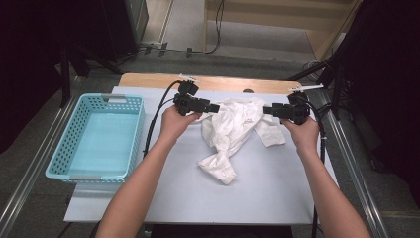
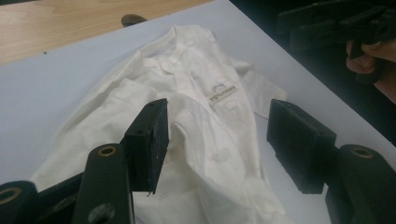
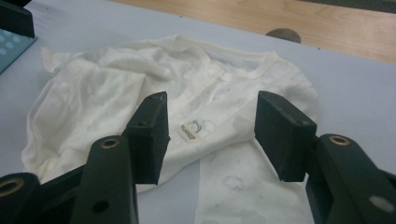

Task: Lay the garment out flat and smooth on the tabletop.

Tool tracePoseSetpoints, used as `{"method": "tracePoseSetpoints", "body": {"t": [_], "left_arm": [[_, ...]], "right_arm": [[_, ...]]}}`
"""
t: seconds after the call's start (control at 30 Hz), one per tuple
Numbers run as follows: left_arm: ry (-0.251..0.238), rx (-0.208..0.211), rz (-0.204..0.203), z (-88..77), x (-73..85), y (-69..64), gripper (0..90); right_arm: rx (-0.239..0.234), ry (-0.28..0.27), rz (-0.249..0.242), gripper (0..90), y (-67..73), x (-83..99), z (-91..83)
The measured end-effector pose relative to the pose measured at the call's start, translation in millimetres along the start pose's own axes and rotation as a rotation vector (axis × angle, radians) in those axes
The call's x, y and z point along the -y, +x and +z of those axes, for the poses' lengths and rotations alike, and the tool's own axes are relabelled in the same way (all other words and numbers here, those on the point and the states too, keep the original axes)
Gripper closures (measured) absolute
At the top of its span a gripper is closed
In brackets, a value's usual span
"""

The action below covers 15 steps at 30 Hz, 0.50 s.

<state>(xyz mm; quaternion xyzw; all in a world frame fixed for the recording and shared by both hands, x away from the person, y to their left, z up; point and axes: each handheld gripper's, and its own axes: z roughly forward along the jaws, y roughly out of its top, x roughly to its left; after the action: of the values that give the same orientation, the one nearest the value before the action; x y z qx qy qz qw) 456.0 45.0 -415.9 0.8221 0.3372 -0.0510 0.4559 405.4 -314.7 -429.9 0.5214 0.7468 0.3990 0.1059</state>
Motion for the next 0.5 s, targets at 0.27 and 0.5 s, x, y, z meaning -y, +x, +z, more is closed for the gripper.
{"method": "tracePoseSetpoints", "body": {"t": [0.27, 0.5], "left_arm": [[0.012, 0.016, -0.001, -3.6, 10.0, -7.7, 38.9], [0.036, 0.019, -0.002, -4.5, 19.9, -12.9, 38.9]], "right_arm": [[-0.022, 0.011, -0.001, 40.2, 5.4, 16.9, -4.8], [-0.044, 0.010, 0.016, 39.0, 6.4, 30.3, -8.5]]}}
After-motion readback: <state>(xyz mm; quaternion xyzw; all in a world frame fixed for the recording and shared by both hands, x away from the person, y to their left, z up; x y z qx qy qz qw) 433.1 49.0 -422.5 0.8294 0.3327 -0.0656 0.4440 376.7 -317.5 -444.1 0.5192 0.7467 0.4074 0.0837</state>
